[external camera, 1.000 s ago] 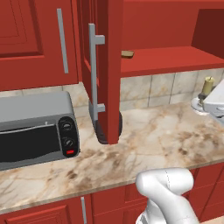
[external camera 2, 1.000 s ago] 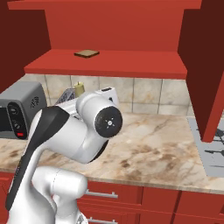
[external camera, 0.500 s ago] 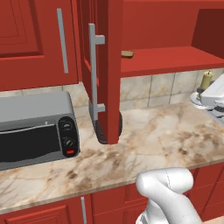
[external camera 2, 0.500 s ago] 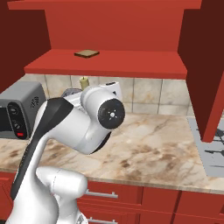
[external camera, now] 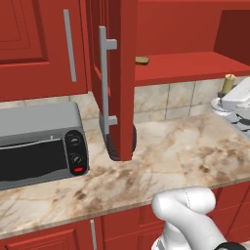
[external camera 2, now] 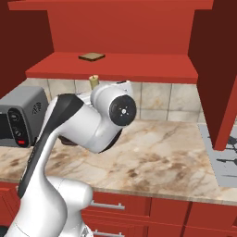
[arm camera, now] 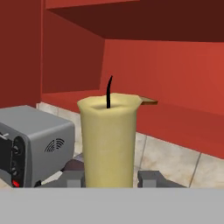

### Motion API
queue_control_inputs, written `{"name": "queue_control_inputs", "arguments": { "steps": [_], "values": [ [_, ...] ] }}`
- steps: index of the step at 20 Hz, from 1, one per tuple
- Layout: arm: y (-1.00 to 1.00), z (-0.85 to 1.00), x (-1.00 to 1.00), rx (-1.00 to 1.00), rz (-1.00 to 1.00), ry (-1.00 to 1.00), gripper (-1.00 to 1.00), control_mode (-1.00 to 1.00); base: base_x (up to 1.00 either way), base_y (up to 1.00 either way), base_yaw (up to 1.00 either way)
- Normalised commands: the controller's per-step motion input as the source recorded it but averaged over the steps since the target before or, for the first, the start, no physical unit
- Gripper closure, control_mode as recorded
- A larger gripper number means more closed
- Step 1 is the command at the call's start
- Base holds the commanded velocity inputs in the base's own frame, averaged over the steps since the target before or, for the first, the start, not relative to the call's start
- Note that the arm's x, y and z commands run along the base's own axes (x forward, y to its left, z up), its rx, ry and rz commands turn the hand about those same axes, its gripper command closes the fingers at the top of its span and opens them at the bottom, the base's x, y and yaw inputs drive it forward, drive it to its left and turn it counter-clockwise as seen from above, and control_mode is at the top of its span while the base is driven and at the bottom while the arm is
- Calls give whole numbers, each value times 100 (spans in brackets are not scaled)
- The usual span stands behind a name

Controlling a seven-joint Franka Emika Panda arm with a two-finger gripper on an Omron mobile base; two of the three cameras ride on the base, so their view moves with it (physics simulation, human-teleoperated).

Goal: Pick the candle and candle from the dining table and place them in the open cabinet. Close the cabinet after placing the objects.

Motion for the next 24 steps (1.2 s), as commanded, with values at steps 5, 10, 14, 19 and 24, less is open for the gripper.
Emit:
{"name": "queue_control_inputs", "arguments": {
  "steps": [5,10,14,19,24],
  "values": [
    [0,0,30,0,-1,0,100,-100,0,0,0],
    [0,1,33,0,0,0,100,-100,0,0,0],
    [0,1,34,0,0,1,100,-100,0,0,0],
    [-4,0,33,0,0,2,100,-100,0,0,0],
    [-7,0,28,0,0,0,100,-100,0,0,0]
  ]
}}
